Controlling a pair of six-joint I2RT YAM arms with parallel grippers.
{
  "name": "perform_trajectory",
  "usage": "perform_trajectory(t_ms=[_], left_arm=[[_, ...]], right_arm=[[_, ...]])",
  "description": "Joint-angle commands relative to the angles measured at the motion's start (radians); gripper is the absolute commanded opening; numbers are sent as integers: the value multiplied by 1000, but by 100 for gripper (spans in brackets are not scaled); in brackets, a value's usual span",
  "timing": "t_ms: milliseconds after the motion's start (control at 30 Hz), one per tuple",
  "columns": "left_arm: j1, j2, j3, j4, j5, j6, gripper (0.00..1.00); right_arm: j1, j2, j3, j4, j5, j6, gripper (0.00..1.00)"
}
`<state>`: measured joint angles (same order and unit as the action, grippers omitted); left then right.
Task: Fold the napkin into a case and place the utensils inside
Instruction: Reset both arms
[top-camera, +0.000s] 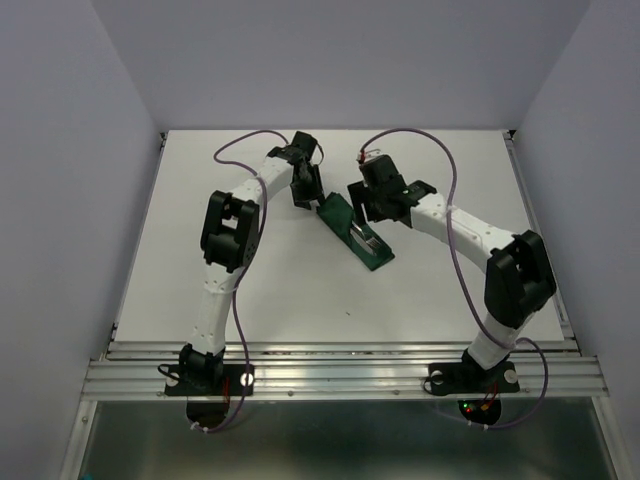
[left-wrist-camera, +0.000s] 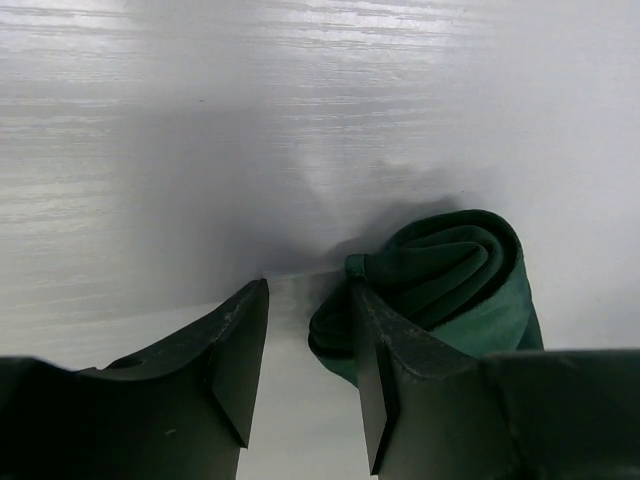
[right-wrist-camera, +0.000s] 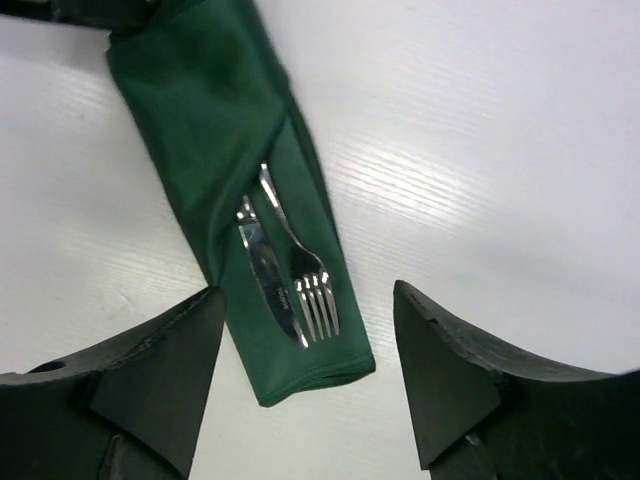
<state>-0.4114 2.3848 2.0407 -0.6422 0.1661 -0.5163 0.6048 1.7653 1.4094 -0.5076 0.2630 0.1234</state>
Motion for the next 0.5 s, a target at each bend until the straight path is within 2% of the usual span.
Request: perform_trajectory(t_ms=[0,67,100,167,300,467], left_arm=[[-15,-113,-31,-43,-140,29,48],[-35,-150,-46,-39,-193,27,43],[-43,-159,-57,-36,-197,27,35],[-58,-171,-65,-28,-195,29,27],[-102,-150,-44,-2,-134,36,0],[-124,-56,58,-13,-112,30,0]], right_arm=[[-71,-104,-70,27,102,133,75],[-128,-159,-128,38,102,212,79],[-148,-176,-148,43,104,240,79],[-203,-211,-208,56,107,315,83],[-275,-299,-300,86,61,383,83],[-286,-352,-377,89,38,416,83]])
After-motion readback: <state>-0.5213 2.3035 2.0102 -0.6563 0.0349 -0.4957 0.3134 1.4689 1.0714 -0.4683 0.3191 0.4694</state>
